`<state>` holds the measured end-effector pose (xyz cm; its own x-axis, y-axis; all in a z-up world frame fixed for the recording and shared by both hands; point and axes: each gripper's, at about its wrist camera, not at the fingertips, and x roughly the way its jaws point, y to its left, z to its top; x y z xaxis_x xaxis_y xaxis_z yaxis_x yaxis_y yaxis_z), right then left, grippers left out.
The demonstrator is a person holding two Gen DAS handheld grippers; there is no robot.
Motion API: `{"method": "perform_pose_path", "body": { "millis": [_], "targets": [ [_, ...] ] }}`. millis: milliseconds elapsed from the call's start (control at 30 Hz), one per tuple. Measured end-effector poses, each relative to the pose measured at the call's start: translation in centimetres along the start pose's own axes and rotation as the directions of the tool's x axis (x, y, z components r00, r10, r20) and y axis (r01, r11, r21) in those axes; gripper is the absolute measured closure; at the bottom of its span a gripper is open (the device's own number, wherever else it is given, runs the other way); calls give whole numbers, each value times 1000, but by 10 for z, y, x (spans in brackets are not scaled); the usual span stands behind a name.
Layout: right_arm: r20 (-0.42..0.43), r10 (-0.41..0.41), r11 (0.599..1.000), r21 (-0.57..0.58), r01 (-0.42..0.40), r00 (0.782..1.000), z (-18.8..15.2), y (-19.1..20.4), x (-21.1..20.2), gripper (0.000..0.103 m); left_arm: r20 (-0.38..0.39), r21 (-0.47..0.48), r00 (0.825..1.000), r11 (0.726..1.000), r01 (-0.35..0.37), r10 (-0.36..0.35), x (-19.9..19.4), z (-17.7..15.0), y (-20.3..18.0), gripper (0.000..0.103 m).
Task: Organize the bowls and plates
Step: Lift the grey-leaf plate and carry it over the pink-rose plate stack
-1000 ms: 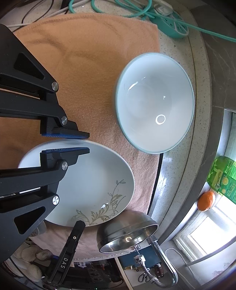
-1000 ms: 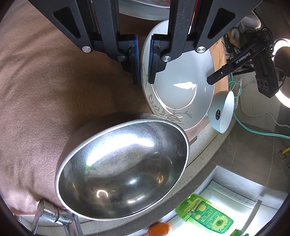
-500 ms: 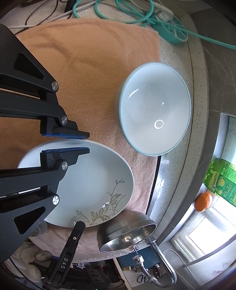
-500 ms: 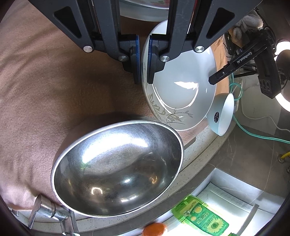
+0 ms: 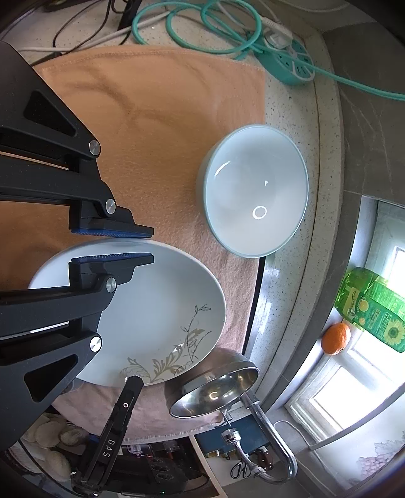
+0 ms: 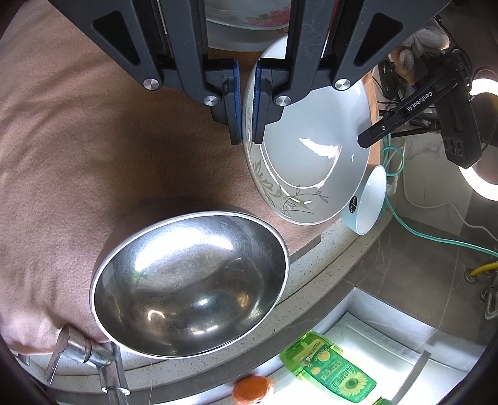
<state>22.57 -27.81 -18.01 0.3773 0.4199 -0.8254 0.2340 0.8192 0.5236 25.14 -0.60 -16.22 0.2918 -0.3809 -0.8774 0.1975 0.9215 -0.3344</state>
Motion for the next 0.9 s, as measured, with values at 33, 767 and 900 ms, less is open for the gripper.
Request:
{"method": "perform_pose_path", "body": {
  "millis": [33,767,900],
  "targets": [
    [0,3,1000,-2,-3,1000,0,0,-2,97,5,-4,1000,1000,1,-1,-2,-1,-1,95],
    [2,53,995,-87,-53,999,-22,4,-41,97,99,-53,995,998,-13,18,-52,-40,-22,95],
    [-11,59,992,-111,-60,998,-26,0,-48,97,106,-82,994,996,-18,27,-55,-55,-29,95]
  ]
}}
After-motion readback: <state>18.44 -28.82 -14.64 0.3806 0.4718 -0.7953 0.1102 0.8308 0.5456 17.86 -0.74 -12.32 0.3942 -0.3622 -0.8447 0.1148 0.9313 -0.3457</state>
